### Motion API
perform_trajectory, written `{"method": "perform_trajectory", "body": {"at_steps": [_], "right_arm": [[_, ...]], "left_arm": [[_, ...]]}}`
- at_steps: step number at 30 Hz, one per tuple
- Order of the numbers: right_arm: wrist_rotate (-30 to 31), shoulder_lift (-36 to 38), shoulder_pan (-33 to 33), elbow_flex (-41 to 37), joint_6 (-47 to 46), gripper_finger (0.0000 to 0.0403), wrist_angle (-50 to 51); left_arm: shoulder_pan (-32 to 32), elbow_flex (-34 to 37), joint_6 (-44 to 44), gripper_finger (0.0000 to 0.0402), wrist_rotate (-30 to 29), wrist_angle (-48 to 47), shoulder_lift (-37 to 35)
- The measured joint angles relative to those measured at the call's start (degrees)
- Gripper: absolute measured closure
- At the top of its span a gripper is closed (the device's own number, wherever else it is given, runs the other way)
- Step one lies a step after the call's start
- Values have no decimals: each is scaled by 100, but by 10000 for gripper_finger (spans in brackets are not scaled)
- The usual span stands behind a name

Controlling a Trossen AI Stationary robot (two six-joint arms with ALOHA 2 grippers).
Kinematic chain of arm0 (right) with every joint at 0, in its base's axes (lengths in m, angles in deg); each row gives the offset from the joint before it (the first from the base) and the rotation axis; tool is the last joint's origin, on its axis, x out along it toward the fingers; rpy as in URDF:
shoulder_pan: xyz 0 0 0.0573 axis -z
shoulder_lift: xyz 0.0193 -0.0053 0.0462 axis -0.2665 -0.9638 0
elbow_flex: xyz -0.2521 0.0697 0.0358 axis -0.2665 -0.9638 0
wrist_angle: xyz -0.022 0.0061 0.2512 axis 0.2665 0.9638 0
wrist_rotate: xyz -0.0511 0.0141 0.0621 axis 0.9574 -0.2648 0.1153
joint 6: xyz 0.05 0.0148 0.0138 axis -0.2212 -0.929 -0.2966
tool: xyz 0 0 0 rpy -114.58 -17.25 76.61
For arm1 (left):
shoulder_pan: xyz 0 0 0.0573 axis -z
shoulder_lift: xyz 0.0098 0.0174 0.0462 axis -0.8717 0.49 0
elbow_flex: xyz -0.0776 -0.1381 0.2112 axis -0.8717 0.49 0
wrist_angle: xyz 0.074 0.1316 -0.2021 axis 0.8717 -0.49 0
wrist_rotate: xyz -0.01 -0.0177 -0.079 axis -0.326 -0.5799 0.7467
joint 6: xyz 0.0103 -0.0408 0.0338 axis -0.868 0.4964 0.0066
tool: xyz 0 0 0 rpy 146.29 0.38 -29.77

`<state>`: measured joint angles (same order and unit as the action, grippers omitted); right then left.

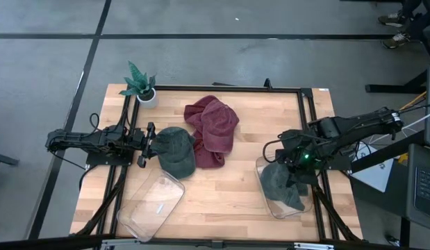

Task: Pick & Place hat
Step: Put the right green cap into the right transparent bin

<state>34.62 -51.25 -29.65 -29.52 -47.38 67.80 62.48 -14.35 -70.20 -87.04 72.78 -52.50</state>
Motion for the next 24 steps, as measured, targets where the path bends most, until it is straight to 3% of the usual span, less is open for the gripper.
{"method": "perform_trajectory", "body": {"at_steps": [6,14,24], "right_arm": [[109,-167,0,0,190,398,517],[1158,-242,2,-2,615,398,1484],[1762,-242,2,-4,784,373,1772]], "left_arm": [[0,2,0,217,0,0,0],[0,1,0,217,0,0,1],[0,0,0,217,0,0,0]]}}
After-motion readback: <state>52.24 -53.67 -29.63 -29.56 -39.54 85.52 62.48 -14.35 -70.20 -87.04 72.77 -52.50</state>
